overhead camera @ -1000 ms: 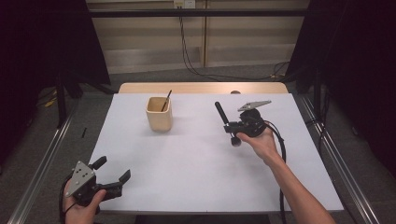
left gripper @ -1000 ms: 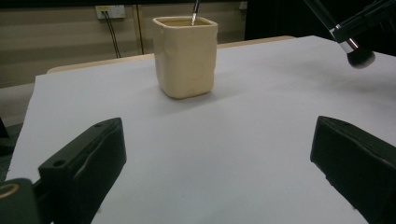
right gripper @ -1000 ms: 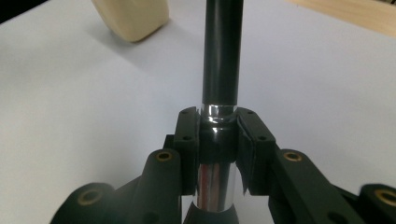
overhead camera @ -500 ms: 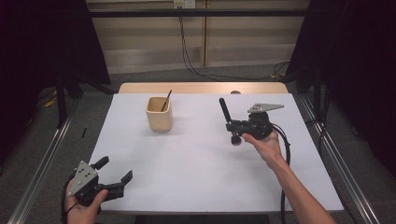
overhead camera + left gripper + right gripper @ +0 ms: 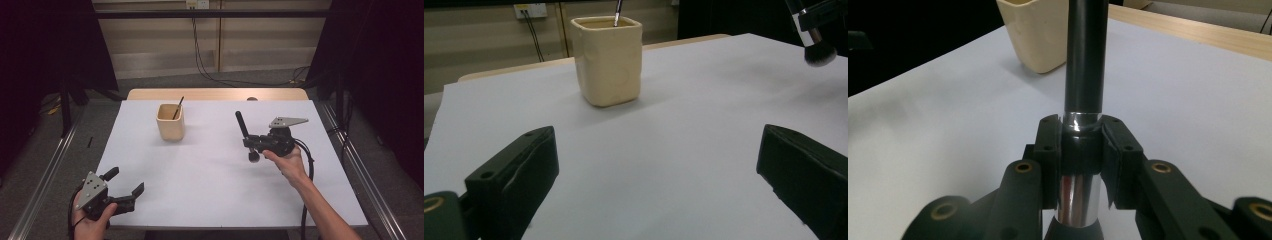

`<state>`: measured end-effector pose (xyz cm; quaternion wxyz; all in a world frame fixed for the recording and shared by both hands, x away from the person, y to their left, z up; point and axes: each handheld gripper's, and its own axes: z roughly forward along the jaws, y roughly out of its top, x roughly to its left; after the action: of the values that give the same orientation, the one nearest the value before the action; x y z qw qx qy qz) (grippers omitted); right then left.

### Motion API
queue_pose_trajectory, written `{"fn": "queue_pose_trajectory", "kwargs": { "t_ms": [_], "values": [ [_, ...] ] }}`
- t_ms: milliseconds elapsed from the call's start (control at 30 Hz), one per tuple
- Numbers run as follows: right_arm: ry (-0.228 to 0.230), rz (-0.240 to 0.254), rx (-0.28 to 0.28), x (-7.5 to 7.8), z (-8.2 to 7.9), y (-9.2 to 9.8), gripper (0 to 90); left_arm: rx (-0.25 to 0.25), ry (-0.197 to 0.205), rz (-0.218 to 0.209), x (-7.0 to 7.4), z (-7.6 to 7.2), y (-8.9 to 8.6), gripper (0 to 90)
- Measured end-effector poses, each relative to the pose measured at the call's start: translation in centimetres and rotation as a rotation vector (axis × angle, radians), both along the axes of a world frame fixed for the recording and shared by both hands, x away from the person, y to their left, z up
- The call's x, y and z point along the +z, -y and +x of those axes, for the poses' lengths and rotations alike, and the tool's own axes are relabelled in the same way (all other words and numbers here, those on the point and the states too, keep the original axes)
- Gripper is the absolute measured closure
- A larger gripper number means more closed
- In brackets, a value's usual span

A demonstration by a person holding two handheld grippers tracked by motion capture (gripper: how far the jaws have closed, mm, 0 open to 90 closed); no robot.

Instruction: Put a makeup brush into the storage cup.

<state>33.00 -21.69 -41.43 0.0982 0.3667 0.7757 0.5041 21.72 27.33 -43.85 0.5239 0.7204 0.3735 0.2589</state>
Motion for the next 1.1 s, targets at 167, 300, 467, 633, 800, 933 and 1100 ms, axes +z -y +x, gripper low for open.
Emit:
{"fn": "queue_pose_trajectory", "kwargs": {
  "t_ms": [167,300,467,633,800,933,1100],
  "values": [
    [0.01,-0.002,0.037,0.3,-0.7,-0.4,71.7,-0.015,0.009,-0.008,0.3,0.2,0.1,3.2],
    [0.004,-0.003,0.061,0.0,-1.1,-0.7,71.7,-0.028,0.026,-0.015,0.8,0.3,0.4,3.2],
    [0.0,0.005,0.087,-0.2,-1.5,-1.3,71.7,-0.049,0.025,-0.004,0.7,0.3,0.9,3.2],
    [0.001,0.0,0.132,-0.2,-2.0,-2.2,71.7,-0.045,0.028,0.015,0.7,0.4,1.0,3.2],
    [0.011,0.003,0.185,0.2,-2.7,-3.2,71.7,-0.06,0.014,-0.002,0.8,0.9,1.2,3.2],
    [0.015,-0.007,0.22,0.4,-2.9,-3.9,71.7,-0.071,0.031,0.029,1.0,1.2,1.5,3.8],
    [0.012,-0.02,0.247,0.4,-2.9,-4.4,71.7,-0.116,0.032,0.015,1.4,1.4,1.9,3.8]
  ]
}}
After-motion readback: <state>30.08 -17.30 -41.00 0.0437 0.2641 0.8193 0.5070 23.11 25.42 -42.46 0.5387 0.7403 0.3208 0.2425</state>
